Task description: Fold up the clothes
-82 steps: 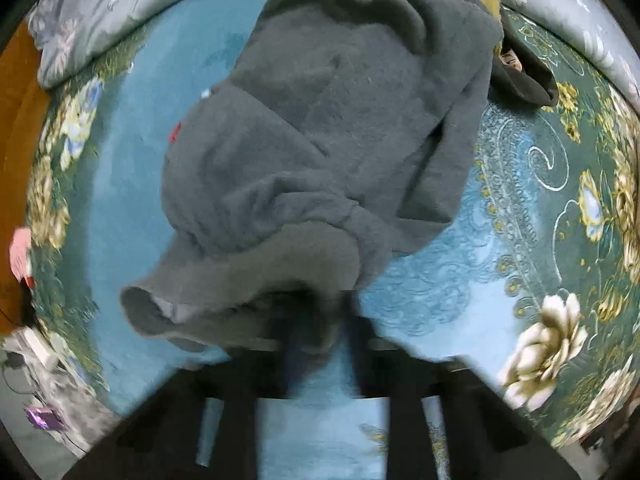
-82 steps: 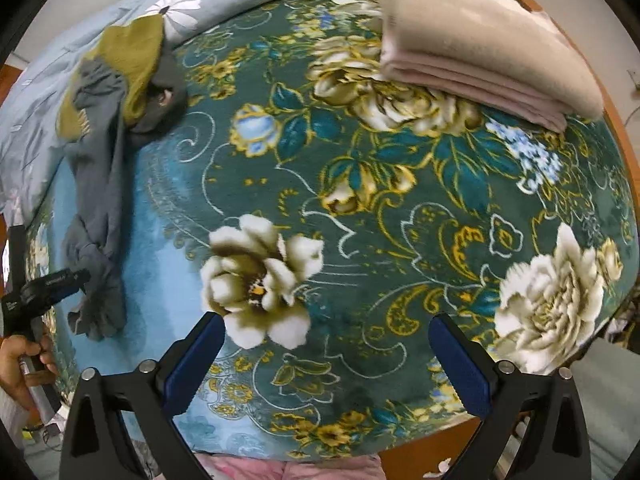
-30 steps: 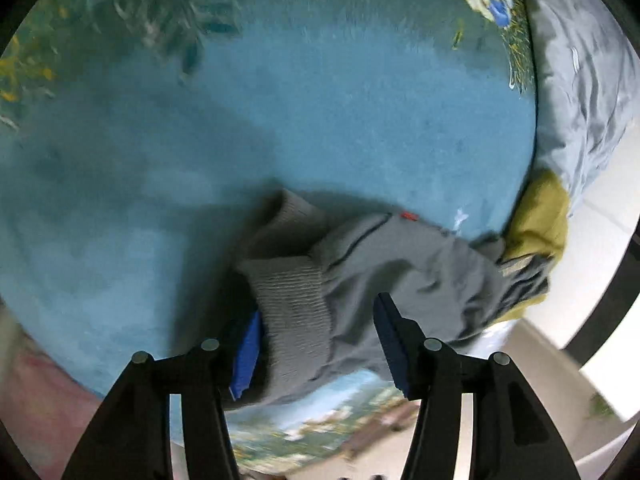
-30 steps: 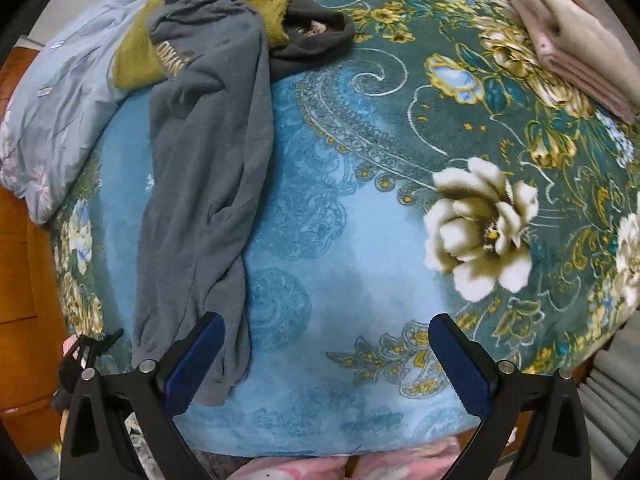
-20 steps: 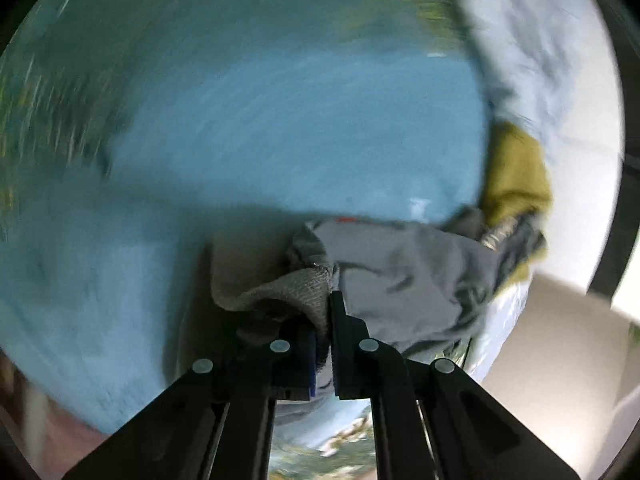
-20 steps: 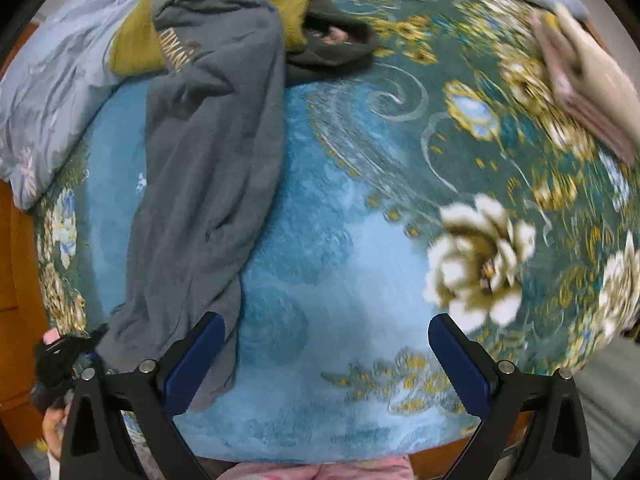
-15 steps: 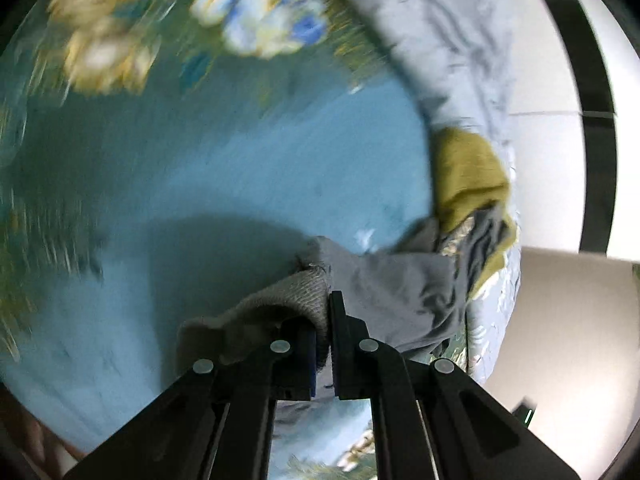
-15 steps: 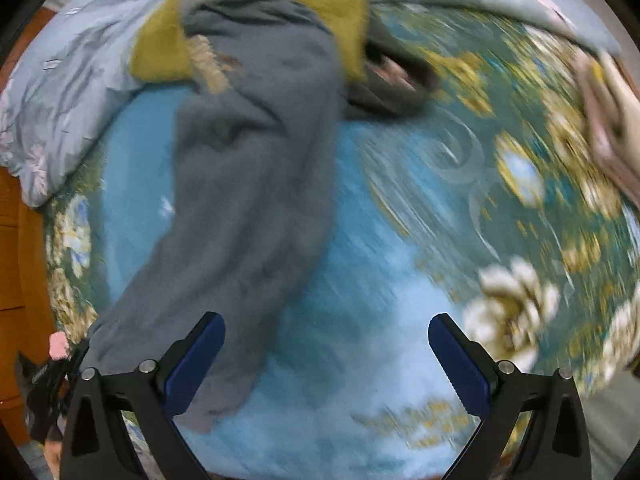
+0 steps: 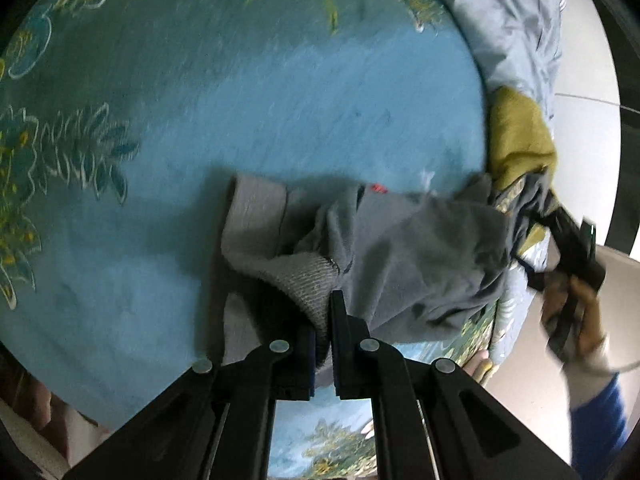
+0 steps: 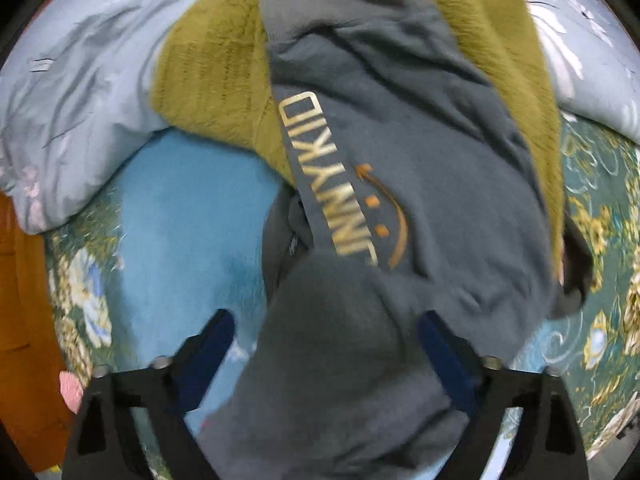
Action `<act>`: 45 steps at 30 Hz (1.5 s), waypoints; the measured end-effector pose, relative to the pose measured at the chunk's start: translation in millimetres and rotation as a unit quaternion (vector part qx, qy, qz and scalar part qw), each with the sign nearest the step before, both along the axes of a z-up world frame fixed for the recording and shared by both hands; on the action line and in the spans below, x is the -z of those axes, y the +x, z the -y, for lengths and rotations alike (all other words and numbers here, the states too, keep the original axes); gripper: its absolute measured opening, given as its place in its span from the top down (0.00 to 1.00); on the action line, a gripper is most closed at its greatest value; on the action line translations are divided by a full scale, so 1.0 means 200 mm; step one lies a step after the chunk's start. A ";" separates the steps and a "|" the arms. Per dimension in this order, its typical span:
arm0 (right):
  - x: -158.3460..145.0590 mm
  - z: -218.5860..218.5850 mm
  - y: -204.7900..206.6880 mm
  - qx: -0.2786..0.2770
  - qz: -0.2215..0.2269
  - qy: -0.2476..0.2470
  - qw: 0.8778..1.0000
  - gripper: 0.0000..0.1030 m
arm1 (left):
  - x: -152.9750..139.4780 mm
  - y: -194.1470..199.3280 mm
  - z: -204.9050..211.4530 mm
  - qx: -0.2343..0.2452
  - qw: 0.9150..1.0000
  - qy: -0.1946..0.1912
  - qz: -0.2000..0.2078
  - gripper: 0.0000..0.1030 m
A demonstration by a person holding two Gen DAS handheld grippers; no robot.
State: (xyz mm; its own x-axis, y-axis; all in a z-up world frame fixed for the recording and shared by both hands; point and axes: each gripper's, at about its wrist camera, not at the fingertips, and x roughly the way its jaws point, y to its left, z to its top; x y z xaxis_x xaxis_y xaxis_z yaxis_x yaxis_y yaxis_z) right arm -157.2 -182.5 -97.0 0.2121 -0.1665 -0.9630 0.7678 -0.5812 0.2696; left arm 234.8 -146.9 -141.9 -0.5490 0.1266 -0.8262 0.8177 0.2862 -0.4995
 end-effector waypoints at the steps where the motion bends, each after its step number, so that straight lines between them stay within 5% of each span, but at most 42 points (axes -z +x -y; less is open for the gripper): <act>1: 0.02 0.04 0.00 -0.003 -0.002 0.010 1.000 0.24 | 0.00 -0.01 -0.01 0.005 1.000 0.002 0.002 0.95; 4: 0.08 0.08 0.00 -0.016 -0.008 0.040 0.999 0.45 | 0.00 -0.04 -0.01 0.017 1.000 0.002 0.007 0.95; 5: 0.09 0.07 -0.01 -0.018 -0.008 0.050 0.999 0.68 | 0.00 -0.05 -0.01 0.019 1.000 0.002 0.008 0.95; 6: 0.11 0.06 -0.01 -0.020 -0.007 0.061 0.998 0.79 | -0.01 -0.06 0.00 0.021 1.000 0.001 0.008 0.95; 8: 0.12 0.02 -0.04 -0.019 -0.003 0.072 0.997 0.89 | -0.02 -0.07 0.01 0.025 1.000 -0.002 0.008 0.95; 15: -0.09 -0.46 -0.34 0.046 -0.010 0.021 0.999 0.92 | -0.13 -0.19 0.11 0.070 0.997 -0.040 0.006 0.95; 20: -0.14 -1.17 -0.57 0.165 -0.011 0.008 0.986 0.93 | -0.25 -0.36 0.09 0.125 0.990 -0.070 -0.018 0.94; 25: 0.07 -1.81 -0.46 0.244 0.038 0.073 0.966 0.93 | -0.25 -0.42 -0.09 0.175 0.983 -0.057 -0.006 0.94; 30: 0.35 -2.19 -0.21 0.245 0.087 0.170 0.951 1.00 | -0.15 -0.34 -0.21 0.182 0.982 -0.020 0.040 0.93; 34: 0.32 -2.27 -0.17 0.270 0.105 0.129 0.948 0.99 | -0.12 -0.25 -0.26 0.146 0.988 0.005 0.053 0.91; 38: 0.20 -2.19 -0.24 0.242 0.082 0.080 0.964 0.97 | -0.11 -0.15 -0.29 0.083 0.995 0.026 0.057 0.67; 41: 0.12 -2.13 -0.29 0.237 0.077 0.049 0.967 0.96 | -0.10 -0.07 -0.32 -0.003 0.998 0.069 0.007 0.63; 45: 0.04 -2.04 -0.32 0.226 0.081 0.023 0.971 0.96 | -0.07 -0.08 -0.36 -0.106 0.987 0.109 -0.061 0.51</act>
